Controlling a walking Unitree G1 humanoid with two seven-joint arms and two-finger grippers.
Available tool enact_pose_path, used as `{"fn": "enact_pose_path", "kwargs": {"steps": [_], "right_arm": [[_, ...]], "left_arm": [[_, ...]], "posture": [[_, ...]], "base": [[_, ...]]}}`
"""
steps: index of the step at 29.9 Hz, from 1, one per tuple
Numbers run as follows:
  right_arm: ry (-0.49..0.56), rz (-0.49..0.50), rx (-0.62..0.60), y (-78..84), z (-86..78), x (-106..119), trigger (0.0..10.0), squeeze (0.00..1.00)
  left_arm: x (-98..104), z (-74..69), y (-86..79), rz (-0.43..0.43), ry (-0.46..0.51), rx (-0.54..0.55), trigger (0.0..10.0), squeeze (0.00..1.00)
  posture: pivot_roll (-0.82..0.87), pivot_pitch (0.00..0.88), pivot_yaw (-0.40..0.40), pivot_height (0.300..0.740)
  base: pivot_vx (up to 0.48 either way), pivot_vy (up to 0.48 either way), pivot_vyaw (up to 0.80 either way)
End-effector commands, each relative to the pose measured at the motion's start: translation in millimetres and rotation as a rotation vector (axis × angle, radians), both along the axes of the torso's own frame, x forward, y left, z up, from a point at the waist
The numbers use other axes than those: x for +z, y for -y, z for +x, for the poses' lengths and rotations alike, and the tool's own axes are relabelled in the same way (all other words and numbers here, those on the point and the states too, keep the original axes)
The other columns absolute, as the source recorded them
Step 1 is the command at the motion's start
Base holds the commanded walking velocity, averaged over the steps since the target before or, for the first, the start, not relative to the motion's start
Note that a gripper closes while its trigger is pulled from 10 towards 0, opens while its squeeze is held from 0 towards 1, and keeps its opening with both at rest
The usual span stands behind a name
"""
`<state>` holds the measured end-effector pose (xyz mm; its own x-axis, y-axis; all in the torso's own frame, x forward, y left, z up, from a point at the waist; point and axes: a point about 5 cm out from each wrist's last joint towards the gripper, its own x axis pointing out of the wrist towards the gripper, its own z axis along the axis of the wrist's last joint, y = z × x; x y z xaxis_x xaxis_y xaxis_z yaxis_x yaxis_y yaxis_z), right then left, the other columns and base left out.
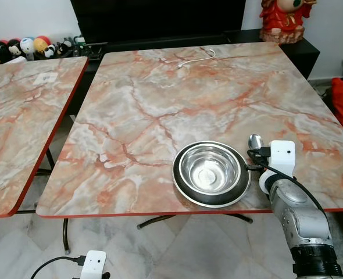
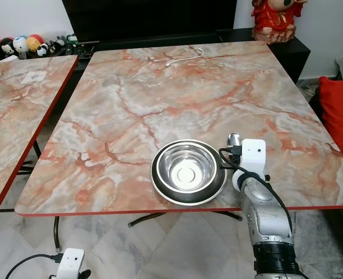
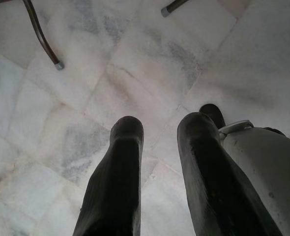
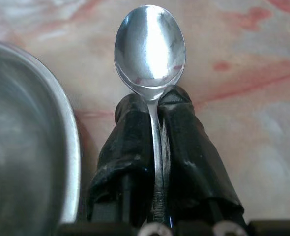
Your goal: Setting the table
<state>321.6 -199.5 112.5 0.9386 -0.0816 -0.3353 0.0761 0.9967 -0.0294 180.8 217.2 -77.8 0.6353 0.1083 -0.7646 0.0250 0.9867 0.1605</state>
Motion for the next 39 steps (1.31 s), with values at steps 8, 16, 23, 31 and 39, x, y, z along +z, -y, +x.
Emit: {"fn": "enact_pose_path", "kwargs": {"steps": [8, 16, 23, 31, 39], "right_arm": [[-0.03, -0.01, -0.016, 1.6, -1.2, -6.9, 10.0, 0.0], [-0.048, -0.024, -0.022, 1.1, -0.1, -12.3, 10.0, 0.0], [-0.066, -0.035, -0.023, 0.8, -0.7, -16.1, 10.0, 0.0], [-0.069, -0.042, -0.015, -2.3, 0.4, -15.9, 10.0, 0.0], [-0.031, 0.003, -0.033, -6.0, 1.2, -15.9, 10.0, 0.0]], "left_arm": [[-1.2, -2.9, -1.9, 0.0, -0.013, 0.009, 10.0, 0.0], [-0.9, -2.7, -2.7, 0.001, -0.011, 0.014, 10.0, 0.0], [-0.2, -1.0, -2.7, 0.002, -0.008, 0.011, 10.0, 0.0], [1.0, 1.0, -2.9, 0.005, 0.0, 0.005, 10.0, 0.0], [-0.8, -3.4, -3.7, 0.009, -0.009, -0.004, 10.0, 0.0]], "posture": [[-0.13, 0.099, 0.071, 0.74], [-0.12, 0.103, 0.071, 0.74], [-0.12, 0.111, 0.075, 0.74], [-0.11, 0.142, 0.082, 0.74], [-0.11, 0.144, 0.084, 0.74]], "base": [[0.0, 0.0, 0.0], [0.0, 0.0, 0.0], [0.0, 0.0, 0.0], [0.0, 0.0, 0.0], [0.0, 0.0, 0.0]]}}
